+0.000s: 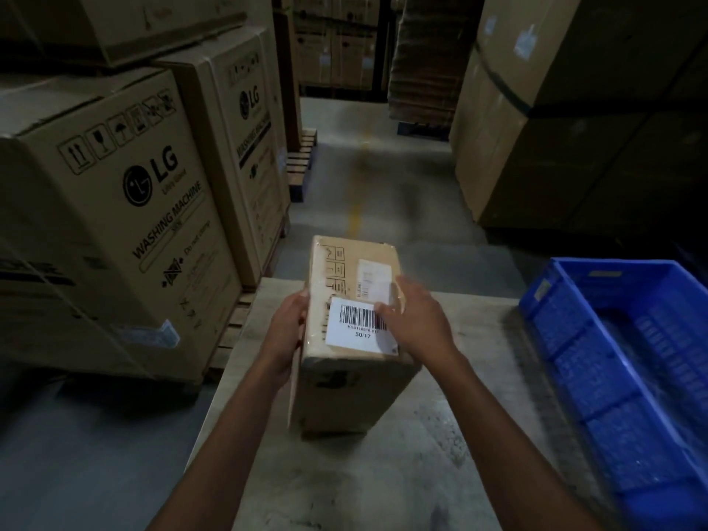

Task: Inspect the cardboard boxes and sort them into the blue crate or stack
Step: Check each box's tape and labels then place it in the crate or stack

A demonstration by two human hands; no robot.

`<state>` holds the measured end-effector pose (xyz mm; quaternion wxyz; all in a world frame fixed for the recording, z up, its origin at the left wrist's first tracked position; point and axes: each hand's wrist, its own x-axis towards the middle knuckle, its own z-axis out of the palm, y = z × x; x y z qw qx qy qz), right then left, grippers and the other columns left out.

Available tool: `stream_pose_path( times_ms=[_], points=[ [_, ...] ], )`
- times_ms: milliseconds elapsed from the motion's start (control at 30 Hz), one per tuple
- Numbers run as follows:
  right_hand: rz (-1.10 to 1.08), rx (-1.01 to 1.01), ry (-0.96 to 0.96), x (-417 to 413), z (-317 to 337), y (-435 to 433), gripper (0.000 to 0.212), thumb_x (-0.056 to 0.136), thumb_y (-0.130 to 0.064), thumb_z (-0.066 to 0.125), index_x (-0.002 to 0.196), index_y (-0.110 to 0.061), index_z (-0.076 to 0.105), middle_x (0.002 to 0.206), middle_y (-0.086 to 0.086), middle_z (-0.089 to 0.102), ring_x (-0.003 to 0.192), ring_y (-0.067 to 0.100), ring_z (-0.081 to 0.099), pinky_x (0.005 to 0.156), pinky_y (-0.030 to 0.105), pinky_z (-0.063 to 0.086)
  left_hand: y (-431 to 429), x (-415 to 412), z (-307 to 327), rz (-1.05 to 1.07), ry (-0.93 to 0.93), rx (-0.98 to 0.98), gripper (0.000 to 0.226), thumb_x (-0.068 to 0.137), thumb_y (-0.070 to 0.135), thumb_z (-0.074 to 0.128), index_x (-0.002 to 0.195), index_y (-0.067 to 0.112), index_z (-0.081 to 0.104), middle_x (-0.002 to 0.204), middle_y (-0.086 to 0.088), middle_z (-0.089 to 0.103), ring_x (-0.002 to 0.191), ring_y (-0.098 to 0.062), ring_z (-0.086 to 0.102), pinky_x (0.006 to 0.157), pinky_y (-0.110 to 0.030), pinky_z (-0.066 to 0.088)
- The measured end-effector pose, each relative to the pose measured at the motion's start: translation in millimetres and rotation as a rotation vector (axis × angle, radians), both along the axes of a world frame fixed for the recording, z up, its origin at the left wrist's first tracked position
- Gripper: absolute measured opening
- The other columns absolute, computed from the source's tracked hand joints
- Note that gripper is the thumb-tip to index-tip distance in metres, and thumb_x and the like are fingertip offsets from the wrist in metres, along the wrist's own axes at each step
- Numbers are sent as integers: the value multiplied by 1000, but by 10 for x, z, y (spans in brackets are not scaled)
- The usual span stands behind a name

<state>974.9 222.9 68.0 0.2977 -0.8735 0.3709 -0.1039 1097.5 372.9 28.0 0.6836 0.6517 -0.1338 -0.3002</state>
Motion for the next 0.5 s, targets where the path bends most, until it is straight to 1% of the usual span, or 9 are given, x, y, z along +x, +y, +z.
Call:
stream_pose_path(
  times_ms=[67, 133, 167, 233, 300, 333, 433, 467, 500],
  points=[
    [55, 119, -44, 49, -117, 97, 52, 99, -42, 57, 147, -24, 42, 145, 1, 54, 127, 24, 56, 93, 40, 53, 112, 8, 44, -96, 78, -90, 38, 101, 39, 50, 129, 16, 59, 118, -9, 73, 107, -27, 71, 91, -47, 56],
    [35, 136, -86, 79, -154, 151, 53, 98, -42, 59, 146, -26, 42, 143, 0, 55, 122, 22, 60, 90, 42, 58, 152, 37, 20, -162, 109, -122, 51, 92, 40, 64, 136, 16, 52, 125, -10, 69, 112, -30, 68, 93, -50, 56],
    [15, 131, -105, 88, -162, 149, 55, 97, -42, 60, 146, -27, 42, 142, -1, 56, 119, 21, 61, 87, 42, 60, 151, 44, 25, -187, 116, -128, 54, 90, 39, 66, 137, 17, 50, 126, -10, 69, 112, -30, 68, 91, -49, 57],
    [-15, 113, -122, 69, -175, 105, 56, 96, -43, 61, 147, -29, 42, 143, -2, 56, 118, 19, 62, 82, 36, 60, 109, 41, 18, -229, 103, -136, 48, 95, 34, 63, 138, 18, 49, 127, -9, 68, 113, -29, 68, 88, -44, 59],
    [-23, 83, -96, 7, -195, 57, 57, 98, -42, 60, 149, -26, 40, 147, 0, 52, 123, 21, 59, 76, 26, 54, 42, 16, -11, -263, 79, -113, 42, 99, 28, 55, 140, 19, 49, 129, -7, 67, 114, -27, 68, 86, -40, 59],
    [-23, 57, -66, -30, -200, 45, 61, 99, -42, 59, 153, -24, 36, 150, 2, 49, 127, 22, 56, 78, 27, 53, 12, 16, -54, -270, 51, -87, 40, 101, 27, 54, 140, 19, 49, 130, -7, 67, 113, -26, 68, 86, -38, 59],
    [-42, 33, -23, -112, -217, 33, 70, 100, -45, 55, 159, -22, 25, 160, 4, 38, 140, 26, 45, 102, 42, 47, -79, 65, -51, -227, -53, 41, 39, 101, 29, 55, 139, 20, 51, 134, -7, 64, 108, -20, 70, 81, -34, 60],
    [-58, 32, -20, -130, -217, 41, 69, 101, -44, 55, 159, -21, 27, 161, 4, 36, 142, 26, 42, 106, 42, 44, -98, 76, -24, -184, -144, 123, 42, 100, 31, 58, 140, 21, 51, 137, -4, 62, 108, -19, 69, 81, -35, 60],
    [-82, 13, -26, -150, -229, 55, 65, 101, -43, 56, 157, -21, 32, 162, 5, 33, 144, 26, 39, 109, 42, 41, -103, 75, 4, -114, -296, 233, 46, 98, 33, 61, 141, 21, 50, 137, 0, 59, 112, -17, 65, 85, -37, 58]
  ],
)
